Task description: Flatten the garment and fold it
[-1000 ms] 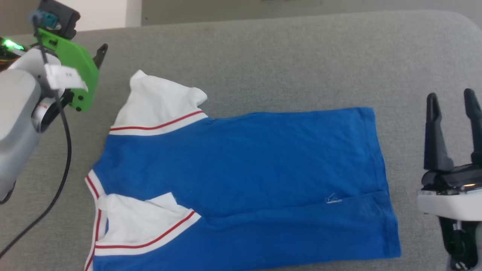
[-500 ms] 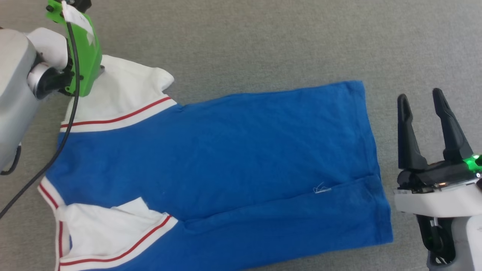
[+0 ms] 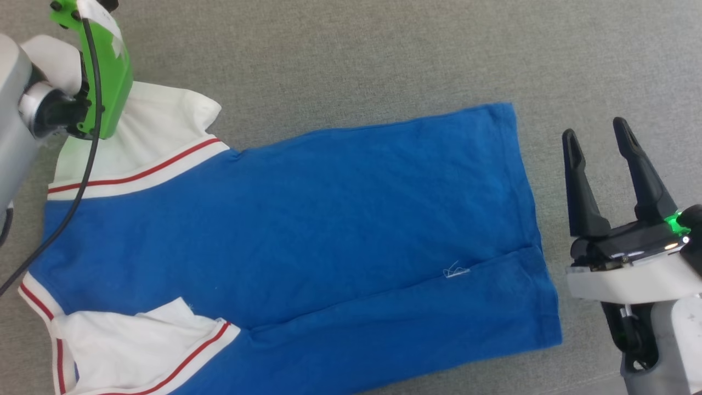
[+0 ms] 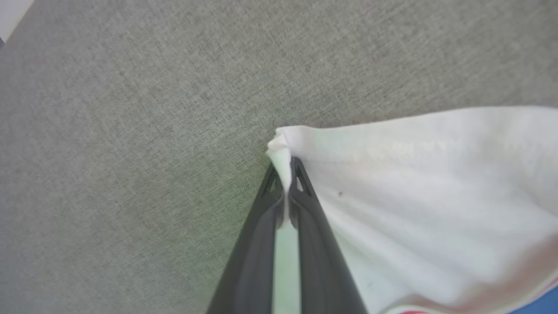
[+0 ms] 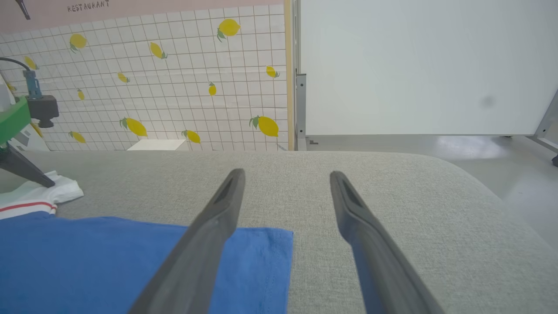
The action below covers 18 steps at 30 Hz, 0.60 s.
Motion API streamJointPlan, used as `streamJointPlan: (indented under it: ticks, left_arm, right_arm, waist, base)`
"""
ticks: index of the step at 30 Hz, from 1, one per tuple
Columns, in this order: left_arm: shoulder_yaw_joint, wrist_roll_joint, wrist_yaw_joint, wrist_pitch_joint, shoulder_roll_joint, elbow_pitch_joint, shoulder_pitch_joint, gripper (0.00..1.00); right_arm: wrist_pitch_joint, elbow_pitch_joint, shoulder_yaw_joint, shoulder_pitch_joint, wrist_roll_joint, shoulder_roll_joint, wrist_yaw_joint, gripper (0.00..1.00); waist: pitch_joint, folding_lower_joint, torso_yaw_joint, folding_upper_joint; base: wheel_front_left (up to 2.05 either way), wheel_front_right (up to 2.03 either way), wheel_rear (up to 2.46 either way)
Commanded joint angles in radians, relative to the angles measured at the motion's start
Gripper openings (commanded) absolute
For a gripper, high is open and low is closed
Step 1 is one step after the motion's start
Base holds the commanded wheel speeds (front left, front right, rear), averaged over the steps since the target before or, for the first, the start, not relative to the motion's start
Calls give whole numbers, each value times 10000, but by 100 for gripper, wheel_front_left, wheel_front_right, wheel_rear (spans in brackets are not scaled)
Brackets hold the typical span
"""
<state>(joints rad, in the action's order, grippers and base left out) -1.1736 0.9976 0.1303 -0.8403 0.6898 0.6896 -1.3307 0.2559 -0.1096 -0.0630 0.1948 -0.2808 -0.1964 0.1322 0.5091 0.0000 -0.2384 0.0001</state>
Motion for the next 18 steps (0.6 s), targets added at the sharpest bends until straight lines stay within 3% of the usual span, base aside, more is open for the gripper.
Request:
streamJointPlan:
  ticks: [1,10,14,18]
  left_arm:
    - [-214,160,0,95,65,47,668,0]
    - [-241,435,2,1473,17,-833,1085,0]
    - [-381,374,3,1960,5,-1267,1169,0]
    - [-497,344,3,2389,16,-1670,1252,0]
  right_arm:
    - [57,51,-31,290,61,-98,-15,100]
    - [-438,273,52,1309,266,-1313,-15,100]
    - [-1778,347,-398,2149,9,-2274,-15,100]
    - [-3900,728,-1478,3179,-703,-3253,-15,100]
  waist:
    - [-349,0,212,-1]
    - [-1435,0,865,-1]
    - [-1760,0,1134,-1]
    - [-1949,0,1268,-1]
  base:
    - [0,0,0]
    - [0,0,0]
    - [0,0,0]
    - [0,0,0]
